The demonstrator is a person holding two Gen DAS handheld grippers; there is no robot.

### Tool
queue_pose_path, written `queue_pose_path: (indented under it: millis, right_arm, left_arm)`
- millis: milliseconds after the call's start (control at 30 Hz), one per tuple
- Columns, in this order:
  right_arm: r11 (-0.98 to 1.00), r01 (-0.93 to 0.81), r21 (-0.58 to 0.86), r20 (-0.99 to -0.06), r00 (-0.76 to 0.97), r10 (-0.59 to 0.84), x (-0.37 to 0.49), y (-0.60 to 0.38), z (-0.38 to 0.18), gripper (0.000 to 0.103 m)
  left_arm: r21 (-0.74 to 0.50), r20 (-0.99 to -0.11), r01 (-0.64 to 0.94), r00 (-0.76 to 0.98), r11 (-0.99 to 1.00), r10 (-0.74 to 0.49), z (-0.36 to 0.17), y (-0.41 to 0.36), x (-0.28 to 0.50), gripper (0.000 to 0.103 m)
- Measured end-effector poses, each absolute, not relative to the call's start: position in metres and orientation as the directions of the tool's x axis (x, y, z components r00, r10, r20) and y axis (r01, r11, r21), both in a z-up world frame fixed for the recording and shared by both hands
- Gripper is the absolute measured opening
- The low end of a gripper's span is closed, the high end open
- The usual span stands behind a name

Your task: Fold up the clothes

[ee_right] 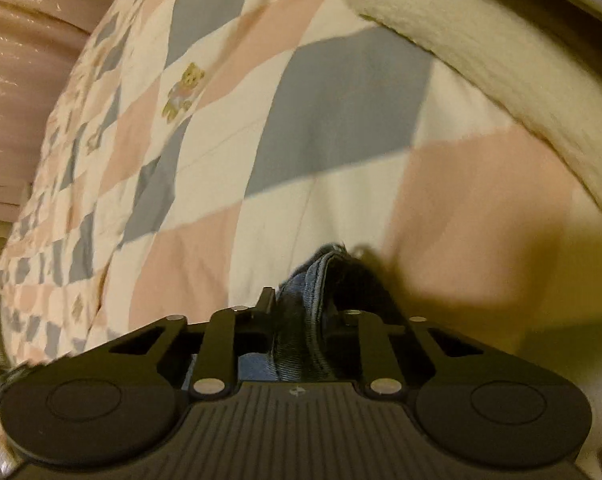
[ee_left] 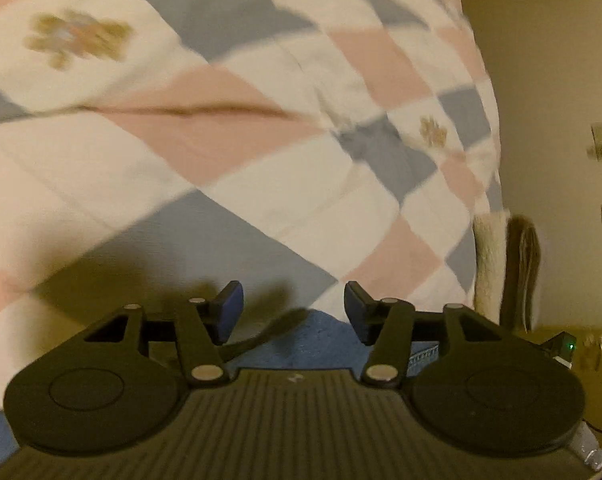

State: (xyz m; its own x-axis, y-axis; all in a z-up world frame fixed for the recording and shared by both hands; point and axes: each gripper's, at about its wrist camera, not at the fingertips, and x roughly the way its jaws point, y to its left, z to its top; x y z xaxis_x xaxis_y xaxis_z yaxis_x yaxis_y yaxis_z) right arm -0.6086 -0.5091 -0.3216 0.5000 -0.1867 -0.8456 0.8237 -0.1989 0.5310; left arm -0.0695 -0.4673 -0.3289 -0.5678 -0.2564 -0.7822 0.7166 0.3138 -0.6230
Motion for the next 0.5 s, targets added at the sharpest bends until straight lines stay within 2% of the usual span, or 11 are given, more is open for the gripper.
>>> queue_pose_path:
  millis: [133,233,333,400,500]
  right_arm:
    - [-0.253,0.794,0.553,-0.833,0.522,-0.182,-0.626,-0.482,-0.321,0.017]
    - [-0.280,0.777,0.564,-0.826,0.533,-0.182,-0.632,-0.476,-0.321,0.017]
    - [-0.293,0.772,0.563,-0.826,0.533,-0.184,-0.634,-0.474,-0.318,0.017]
    - [-0.285,0.782,0.554,-0.833,0.522,-0.185,-0.631,-0.474,-0.317,0.017]
    - [-0.250,0.800,0.545,-0.838,0.513,-0.185,-0.628,-0.473,-0.311,0.016]
  left_arm:
    - [-0.674,-0.734,0.690,-0.665,0.263,-0.137,-0.345,-0.473,-0.083,0.050]
    - [-0.733,-0.673,0.647,-0.734,0.212,-0.088,-0.342,-0.465,-0.090,0.049]
    - [-0.753,-0.654,0.648,-0.756,0.116,-0.017,-0.334,-0.456,-0.103,0.050]
    - [-0.734,-0.677,0.675,-0.736,0.072,-0.008,-0.330,-0.454,-0.105,0.050]
    - [-0.732,-0.681,0.677,-0.726,0.078,-0.095,-0.323,-0.463,-0.093,0.052]
